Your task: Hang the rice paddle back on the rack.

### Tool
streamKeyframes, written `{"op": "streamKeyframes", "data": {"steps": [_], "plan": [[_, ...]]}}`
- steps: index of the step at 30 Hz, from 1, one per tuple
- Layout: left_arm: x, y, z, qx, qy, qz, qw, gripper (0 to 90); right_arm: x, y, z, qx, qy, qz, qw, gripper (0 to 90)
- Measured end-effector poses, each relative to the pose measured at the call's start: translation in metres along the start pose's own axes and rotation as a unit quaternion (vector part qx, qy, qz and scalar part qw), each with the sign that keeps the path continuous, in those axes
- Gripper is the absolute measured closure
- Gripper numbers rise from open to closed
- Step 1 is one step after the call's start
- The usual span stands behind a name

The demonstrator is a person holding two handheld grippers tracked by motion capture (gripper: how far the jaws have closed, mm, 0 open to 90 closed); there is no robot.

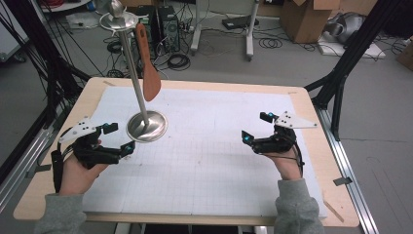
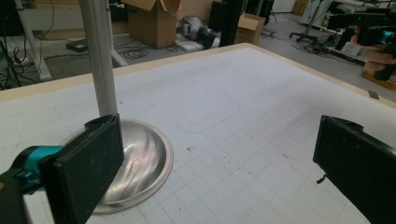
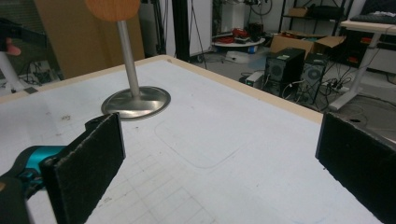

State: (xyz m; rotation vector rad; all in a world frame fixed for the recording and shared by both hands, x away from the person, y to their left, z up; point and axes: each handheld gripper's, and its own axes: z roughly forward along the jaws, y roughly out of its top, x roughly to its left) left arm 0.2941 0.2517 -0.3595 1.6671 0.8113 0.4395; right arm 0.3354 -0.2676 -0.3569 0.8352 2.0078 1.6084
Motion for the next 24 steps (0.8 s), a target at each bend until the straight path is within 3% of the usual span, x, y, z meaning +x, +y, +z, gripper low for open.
{"op": "streamKeyframes", "data": {"steps": [12, 19, 24], "plan": [[0.003, 0.002, -0.007, -0.009, 0.006, 0.000, 0.9999, 2.4, -0.025, -0.015, -0.026, -0.016, -0.038, 0.035, 0.9985, 0.1], [0.008, 0.002, -0.013, -0.016, 0.020, -0.004, 0.9997, 2.4, -0.036, -0.017, -0.041, -0.027, -0.058, 0.043, 0.9970, 0.1], [0.013, 0.001, -0.020, -0.025, 0.032, -0.011, 0.9991, 2.4, -0.039, -0.020, -0.043, -0.018, -0.053, 0.048, 0.9973, 0.1]]}}
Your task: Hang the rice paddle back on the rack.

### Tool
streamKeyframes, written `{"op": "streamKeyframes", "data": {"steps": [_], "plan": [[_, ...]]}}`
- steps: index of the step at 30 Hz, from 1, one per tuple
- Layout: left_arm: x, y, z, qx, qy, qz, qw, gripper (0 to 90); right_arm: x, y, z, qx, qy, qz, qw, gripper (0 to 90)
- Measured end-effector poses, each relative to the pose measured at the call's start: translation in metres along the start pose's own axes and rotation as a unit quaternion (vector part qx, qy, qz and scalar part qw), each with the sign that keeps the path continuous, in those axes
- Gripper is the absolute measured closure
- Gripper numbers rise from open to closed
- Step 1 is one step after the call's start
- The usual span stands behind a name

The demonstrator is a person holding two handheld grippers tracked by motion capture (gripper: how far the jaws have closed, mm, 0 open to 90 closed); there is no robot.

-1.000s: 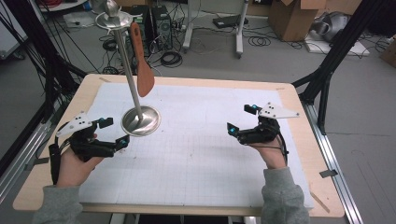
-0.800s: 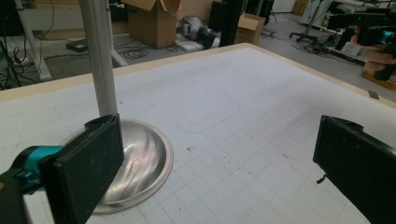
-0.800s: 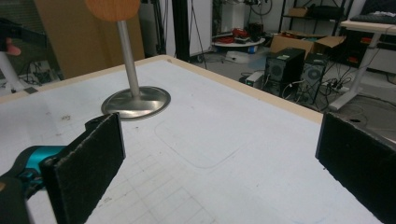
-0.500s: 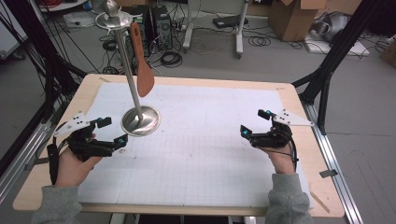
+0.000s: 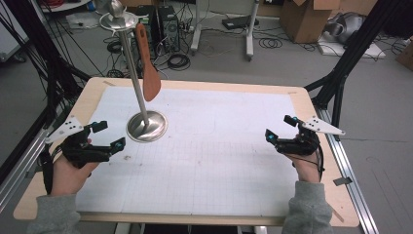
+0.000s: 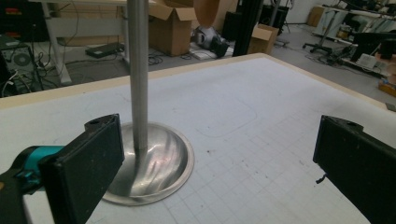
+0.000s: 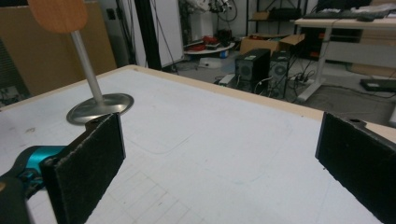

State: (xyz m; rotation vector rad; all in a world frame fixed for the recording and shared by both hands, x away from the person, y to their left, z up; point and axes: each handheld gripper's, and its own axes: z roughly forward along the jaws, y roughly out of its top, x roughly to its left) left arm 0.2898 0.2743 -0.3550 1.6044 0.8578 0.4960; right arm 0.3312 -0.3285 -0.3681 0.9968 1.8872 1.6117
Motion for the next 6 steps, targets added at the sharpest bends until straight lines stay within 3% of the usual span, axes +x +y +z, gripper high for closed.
{"op": "streamKeyframes", "data": {"steps": [6], "plan": [[0.0006, 0.0001, -0.0006, -0.001, 0.002, 0.001, 1.0000, 2.4, 0.0035, 0.0000, 0.0050, 0.002, 0.012, -0.007, 0.9999, 0.1]]}}
